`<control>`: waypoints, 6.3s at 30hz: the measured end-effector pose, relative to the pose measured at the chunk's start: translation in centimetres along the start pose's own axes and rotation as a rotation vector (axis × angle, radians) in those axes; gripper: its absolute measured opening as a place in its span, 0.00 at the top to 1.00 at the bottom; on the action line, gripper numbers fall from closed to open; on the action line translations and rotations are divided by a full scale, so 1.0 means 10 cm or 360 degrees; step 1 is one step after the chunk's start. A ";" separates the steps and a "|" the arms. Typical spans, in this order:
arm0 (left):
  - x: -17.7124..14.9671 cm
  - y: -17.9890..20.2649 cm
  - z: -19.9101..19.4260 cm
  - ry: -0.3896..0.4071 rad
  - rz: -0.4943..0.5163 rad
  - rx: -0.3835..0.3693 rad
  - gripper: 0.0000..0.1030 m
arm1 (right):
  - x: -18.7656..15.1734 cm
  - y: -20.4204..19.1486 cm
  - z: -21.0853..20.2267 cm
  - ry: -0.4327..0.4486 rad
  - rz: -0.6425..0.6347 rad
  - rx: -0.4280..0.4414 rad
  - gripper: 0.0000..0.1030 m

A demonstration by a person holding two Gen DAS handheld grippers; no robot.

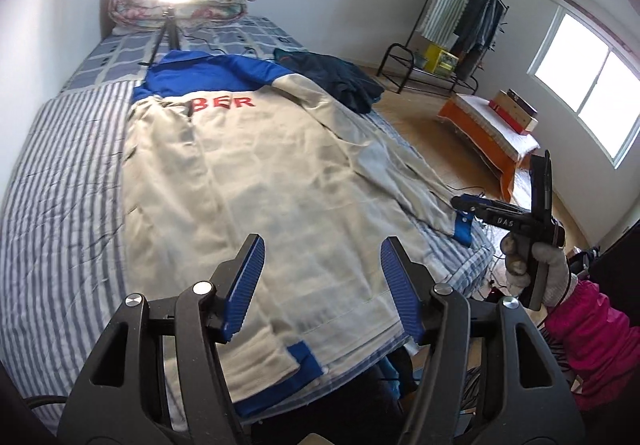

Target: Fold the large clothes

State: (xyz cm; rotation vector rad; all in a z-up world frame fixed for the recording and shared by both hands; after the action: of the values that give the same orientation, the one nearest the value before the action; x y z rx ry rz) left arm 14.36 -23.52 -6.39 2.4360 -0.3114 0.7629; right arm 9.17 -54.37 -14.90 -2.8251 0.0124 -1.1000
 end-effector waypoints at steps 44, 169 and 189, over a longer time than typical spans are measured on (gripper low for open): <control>0.04 -0.35 0.43 -0.0075 -0.0130 0.0104 0.40 | -0.16 0.43 -0.42 0.0240 0.0139 -0.0154 0.99; -1.40 0.54 1.69 -0.0764 -0.0228 -0.0153 0.97 | -0.59 0.09 0.69 -0.0372 0.0336 0.0728 0.94; -1.08 0.89 1.02 -0.0532 0.0150 -0.0144 0.80 | 0.08 0.00 0.10 -0.0300 -0.0064 0.0293 0.91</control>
State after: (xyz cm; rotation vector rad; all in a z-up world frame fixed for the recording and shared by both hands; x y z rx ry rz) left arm 6.90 -36.08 -15.63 2.4707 -0.5786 0.3666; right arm 10.47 -54.32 -15.07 -2.7594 -0.1541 -0.7922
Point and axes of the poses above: each gripper's, at about its wrist camera, not at the fingertips, and z roughly the way its jaws point, y to its right, x to its top, the point moved 7 cm from there along z, roughly the way its jaws point, and after that the axes turned 12 degrees about -z, right-handed, at the moved point
